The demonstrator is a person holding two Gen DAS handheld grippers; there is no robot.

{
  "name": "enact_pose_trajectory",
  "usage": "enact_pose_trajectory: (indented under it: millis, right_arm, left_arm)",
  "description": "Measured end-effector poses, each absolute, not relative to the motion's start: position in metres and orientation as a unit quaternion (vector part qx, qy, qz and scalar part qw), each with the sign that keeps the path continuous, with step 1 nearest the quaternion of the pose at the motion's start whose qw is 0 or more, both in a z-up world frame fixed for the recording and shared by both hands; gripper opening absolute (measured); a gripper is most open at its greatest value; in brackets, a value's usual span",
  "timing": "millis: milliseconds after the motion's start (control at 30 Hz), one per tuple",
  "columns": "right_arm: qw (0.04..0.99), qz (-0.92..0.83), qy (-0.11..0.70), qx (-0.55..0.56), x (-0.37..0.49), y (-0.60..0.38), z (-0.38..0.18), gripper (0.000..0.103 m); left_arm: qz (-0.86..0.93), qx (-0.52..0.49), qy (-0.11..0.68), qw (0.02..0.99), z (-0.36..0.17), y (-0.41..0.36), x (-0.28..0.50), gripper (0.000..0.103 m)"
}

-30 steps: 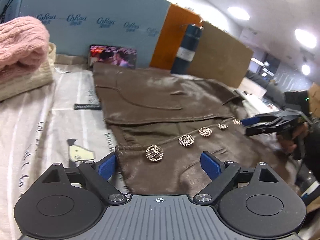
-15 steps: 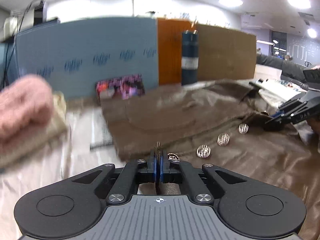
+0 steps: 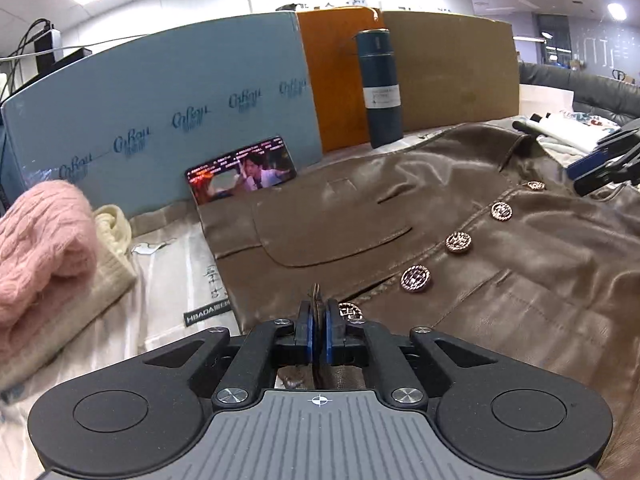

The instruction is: Fold clothes

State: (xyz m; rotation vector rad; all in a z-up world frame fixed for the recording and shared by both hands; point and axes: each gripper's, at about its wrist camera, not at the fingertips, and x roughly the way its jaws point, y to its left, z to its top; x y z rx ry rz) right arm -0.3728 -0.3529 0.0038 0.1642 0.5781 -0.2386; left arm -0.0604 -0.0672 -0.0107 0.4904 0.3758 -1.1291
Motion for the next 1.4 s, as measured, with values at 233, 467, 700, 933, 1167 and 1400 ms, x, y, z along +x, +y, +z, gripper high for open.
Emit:
enact_pose_trajectory:
  millis: [233,467,700,933,1167,1400]
  right_arm:
    - [0.940,-0.171,0.280,0.090,-0.424,-0.359,-0.009,0.063]
    - [0.935,-0.201,0.292,0.025,-0.433,-0.345,-0.027,0.070]
    - [0.949,-0.188,0.253,0.022,-0.447,-0.335,-0.013,0.087]
    - [0.958,-0.155,0.242,-0.001,-0.462,-0.308,-0.002,0.099]
    - [0.956,-0.109,0.270,-0.023,-0.467,-0.290,0.000,0.100]
    - [0.955,-0.070,0.288,-0.033,-0.465,-0.279,-0.007,0.100]
  left_arm:
    - [-0.517,0.223,0.178,0.807,-0.016,-0.066,-0.058,0.040]
    - [-0.516,0.164,0.157,0.826,-0.008,-0.051,-0.061,0.071]
    - [-0.512,0.114,0.087,0.847,0.007,-0.016,-0.086,0.092]
    - [-0.530,0.192,0.007,0.826,0.015,0.012,-0.140,0.096]
    - [-0.621,0.294,0.029,0.726,0.024,0.023,-0.182,0.097]
    - [-0.621,0.429,0.032,0.655,-0.002,0.001,-0.216,0.097]
